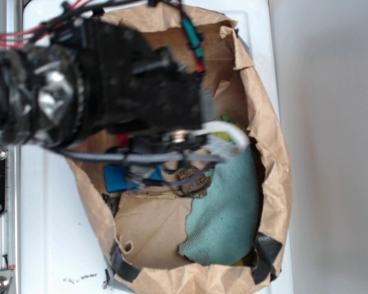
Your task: Grab the red paper.
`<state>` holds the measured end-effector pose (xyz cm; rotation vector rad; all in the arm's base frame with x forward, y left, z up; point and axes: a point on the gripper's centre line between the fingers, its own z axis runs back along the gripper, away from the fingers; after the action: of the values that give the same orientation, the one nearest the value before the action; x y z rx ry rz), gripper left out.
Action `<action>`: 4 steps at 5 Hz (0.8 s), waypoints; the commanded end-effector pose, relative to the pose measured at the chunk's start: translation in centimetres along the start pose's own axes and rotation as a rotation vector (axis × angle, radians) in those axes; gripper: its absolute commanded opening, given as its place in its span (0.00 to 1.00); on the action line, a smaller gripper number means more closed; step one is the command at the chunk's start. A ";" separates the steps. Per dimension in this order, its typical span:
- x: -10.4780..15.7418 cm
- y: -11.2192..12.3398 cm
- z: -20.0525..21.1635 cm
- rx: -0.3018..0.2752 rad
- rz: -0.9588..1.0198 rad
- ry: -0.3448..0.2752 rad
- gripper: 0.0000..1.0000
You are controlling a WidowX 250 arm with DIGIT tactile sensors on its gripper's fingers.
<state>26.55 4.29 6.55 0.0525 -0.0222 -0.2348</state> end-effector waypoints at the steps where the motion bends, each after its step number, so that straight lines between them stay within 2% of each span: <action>1: 2.1 2.0 7.7 -0.034 0.155 -0.153 0.00; 2: 2.3 2.3 9.7 -0.073 0.190 -0.176 0.00; 3: 2.4 2.1 10.8 -0.087 0.198 -0.212 0.00; 4: 2.5 1.6 11.8 -0.064 0.197 -0.229 0.00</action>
<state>28.57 4.00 15.88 -0.0732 -0.1641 -0.0444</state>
